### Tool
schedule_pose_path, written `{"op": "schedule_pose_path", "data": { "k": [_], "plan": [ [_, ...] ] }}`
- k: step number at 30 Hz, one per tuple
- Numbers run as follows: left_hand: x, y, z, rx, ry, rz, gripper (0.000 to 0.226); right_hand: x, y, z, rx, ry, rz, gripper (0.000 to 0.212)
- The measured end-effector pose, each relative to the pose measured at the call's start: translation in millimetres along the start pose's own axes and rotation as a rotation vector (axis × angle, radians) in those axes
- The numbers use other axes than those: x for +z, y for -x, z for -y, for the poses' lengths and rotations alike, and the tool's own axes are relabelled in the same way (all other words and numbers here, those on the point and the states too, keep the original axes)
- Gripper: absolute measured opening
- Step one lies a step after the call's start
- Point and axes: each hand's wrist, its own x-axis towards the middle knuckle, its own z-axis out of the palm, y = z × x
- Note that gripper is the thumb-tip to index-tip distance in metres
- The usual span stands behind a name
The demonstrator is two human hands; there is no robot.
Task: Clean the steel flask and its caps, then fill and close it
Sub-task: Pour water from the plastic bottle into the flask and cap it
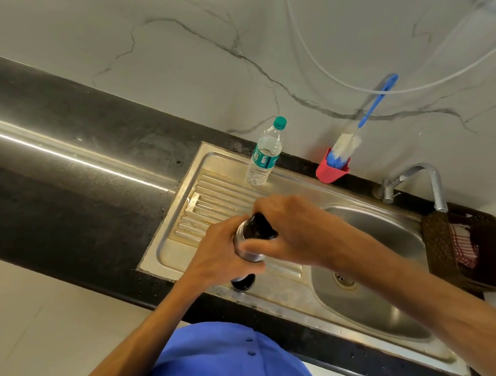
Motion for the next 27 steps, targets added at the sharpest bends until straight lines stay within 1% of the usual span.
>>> {"op": "schedule_pose_path", "data": {
  "k": [2,3,4,5,7,8,9,10,12,13,14,15,16,18,19,20,21,22,24,25,27],
  "plan": [
    [3,-3,-3,0.002,-0.026,-0.004,0.045,8,1,6,0.178,0.103,-0.098,0.067],
    [5,-4,-5,0.013,-0.027,-0.001,0.045,10,3,7,0.227,0.149,-0.1,0.072],
    [5,-5,-6,0.023,-0.016,0.003,0.045,11,6,7,0.234,0.154,-0.076,0.074],
    [5,-6,-6,0.028,0.006,0.006,0.044,9,9,6,0.195,0.1,-0.036,0.073],
    [1,-6,-6,0.046,0.033,-0.008,0.048,2,13,-1,0.049,-0.042,0.069,0.065],
    [0,-6,-7,0.065,0.03,-0.018,0.053,2,13,-5,0.004,-0.066,0.105,0.062],
    [-2,-7,-7,0.078,0.023,-0.021,0.055,4,13,-6,0.01,-0.052,0.096,0.059],
    [-3,-7,-9,0.081,0.017,-0.023,0.055,10,13,-4,0.057,0.002,0.046,0.061],
    [-2,-10,-13,0.09,0.005,-0.019,0.049,24,15,5,0.191,0.159,-0.123,0.074],
    [-2,-11,-15,0.094,0.002,-0.01,0.048,25,16,8,0.236,0.223,-0.181,0.078],
    [-1,-12,-16,0.092,0.012,-0.003,0.047,24,16,8,0.25,0.237,-0.202,0.079],
    [-1,-12,-16,0.09,0.033,0.001,0.046,17,18,6,0.226,0.197,-0.194,0.078],
    [-1,-12,-16,0.095,0.056,0.005,0.045,10,19,1,0.161,0.121,-0.157,0.074],
    [-2,-11,-16,0.112,0.086,0.024,0.049,-4,18,-10,-0.038,0.054,-0.108,0.06],
    [-3,-12,-16,0.117,0.089,0.043,0.051,-7,16,-13,-0.126,0.075,-0.123,0.052],
    [-4,-12,-16,0.122,0.082,0.064,0.052,-5,14,-14,-0.176,0.113,-0.154,0.044],
    [-3,-14,-17,0.132,0.067,0.081,0.051,0,13,-13,-0.178,0.155,-0.209,0.038],
    [0,-15,-18,0.143,0.059,0.087,0.049,6,11,-11,-0.132,0.167,-0.291,0.033],
    [9,-16,-23,0.128,0.08,0.025,0.047,17,1,-6,0.064,0.117,-0.478,0.026],
    [14,-17,-25,0.103,0.1,-0.036,0.052,18,-4,-3,0.179,0.089,-0.529,0.026],
    [20,-19,-26,0.078,0.12,-0.141,0.063,19,-14,-1,0.364,0.13,-0.522,0.03]
  ]
}}
